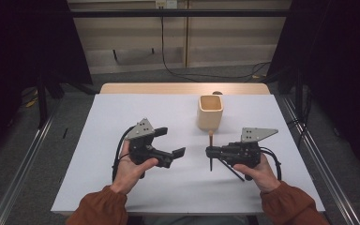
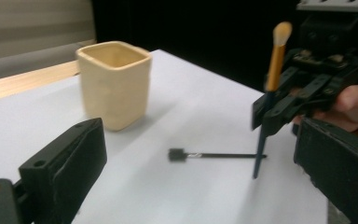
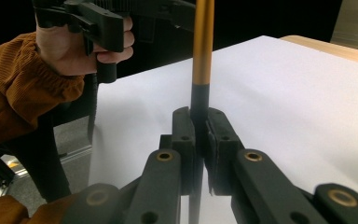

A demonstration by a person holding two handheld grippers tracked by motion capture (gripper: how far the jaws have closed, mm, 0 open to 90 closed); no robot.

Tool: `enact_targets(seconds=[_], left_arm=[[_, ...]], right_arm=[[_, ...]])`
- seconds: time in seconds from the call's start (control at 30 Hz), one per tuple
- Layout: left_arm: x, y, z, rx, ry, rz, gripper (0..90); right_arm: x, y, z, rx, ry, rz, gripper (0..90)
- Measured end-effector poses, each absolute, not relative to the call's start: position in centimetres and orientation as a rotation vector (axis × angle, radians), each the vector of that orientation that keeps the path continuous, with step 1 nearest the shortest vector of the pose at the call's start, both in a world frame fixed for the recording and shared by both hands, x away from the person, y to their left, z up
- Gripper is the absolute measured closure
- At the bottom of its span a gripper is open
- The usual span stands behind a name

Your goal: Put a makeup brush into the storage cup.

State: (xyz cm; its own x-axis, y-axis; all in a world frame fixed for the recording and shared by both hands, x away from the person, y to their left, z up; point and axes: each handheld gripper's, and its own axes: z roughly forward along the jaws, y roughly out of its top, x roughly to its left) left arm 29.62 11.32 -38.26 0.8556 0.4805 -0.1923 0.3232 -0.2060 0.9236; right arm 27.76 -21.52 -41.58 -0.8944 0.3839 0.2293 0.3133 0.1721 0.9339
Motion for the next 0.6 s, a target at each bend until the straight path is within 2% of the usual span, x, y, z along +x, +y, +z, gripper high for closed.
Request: enact_targets(seconds=[0.6], left_arm=[[28.5, 16.1, -40.4, 1.778, 0.738, 0.315, 2.8]], right_arm=[[28.0, -22.0, -41.3, 0.719, 2.331, 1.844, 83.3]])
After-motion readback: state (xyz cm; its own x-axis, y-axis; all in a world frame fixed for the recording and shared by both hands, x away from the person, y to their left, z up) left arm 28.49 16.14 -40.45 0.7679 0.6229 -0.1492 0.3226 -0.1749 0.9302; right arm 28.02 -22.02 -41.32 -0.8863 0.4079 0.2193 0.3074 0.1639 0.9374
